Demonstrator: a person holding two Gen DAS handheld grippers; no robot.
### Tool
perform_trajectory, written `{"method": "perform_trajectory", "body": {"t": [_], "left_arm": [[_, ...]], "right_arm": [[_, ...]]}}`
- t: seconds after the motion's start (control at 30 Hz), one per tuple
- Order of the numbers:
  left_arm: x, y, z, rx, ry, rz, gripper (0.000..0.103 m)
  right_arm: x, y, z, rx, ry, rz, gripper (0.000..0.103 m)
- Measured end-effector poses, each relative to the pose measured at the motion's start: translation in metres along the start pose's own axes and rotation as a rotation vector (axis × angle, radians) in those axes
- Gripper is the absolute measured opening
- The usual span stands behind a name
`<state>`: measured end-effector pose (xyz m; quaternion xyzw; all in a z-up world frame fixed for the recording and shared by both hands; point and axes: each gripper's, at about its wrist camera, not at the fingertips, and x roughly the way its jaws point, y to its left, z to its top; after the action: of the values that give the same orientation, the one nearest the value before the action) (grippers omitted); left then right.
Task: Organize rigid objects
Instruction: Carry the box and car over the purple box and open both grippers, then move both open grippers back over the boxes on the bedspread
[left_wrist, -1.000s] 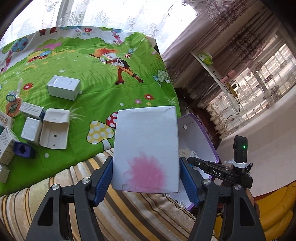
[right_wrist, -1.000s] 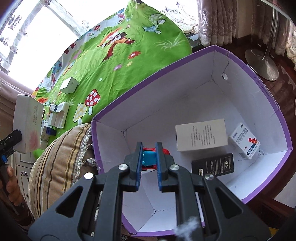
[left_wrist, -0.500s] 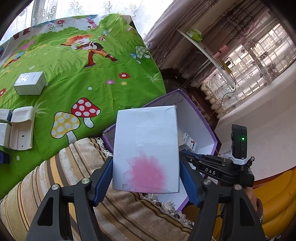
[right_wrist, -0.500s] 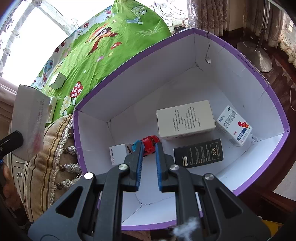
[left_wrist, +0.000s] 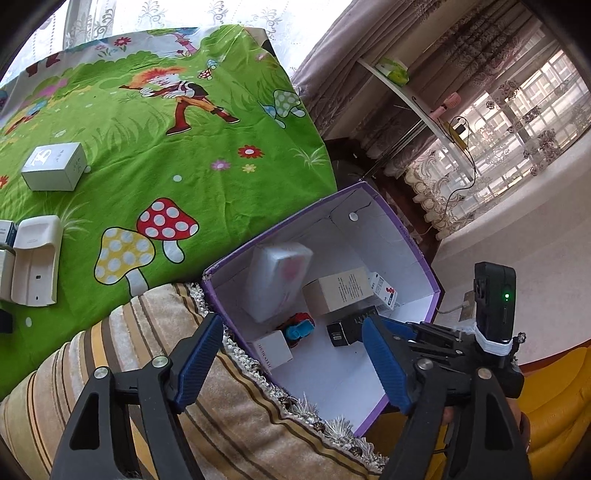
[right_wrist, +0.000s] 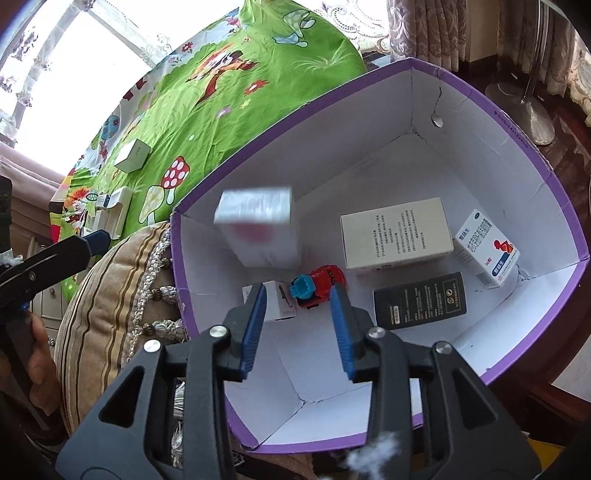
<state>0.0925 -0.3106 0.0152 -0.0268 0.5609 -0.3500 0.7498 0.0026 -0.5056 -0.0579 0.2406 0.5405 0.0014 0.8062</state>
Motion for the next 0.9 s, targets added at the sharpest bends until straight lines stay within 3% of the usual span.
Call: {"method": "perform_trajectory", "body": {"t": [0.27,0.47,0.9], "left_arm": [[-0.024,0.024,-0.008,-0.045,-0.051,0.0,0.079],[-0.041,0.051,-0.013,-0.113,-0.089,0.004,0.079],[-0.077,0.109,-0.03,-0.227,-0.164,0.027,0.079]], "right_arm": [[-0.007,0.015,0.002,-0.032,-0.02,-0.019,0.048],[-0.019,0.036,0.007,-0.071,-0.061,-0.023,0.059],[-0.03,0.109,0.017,-0.199,-0.102,0.001,0.069]]}}
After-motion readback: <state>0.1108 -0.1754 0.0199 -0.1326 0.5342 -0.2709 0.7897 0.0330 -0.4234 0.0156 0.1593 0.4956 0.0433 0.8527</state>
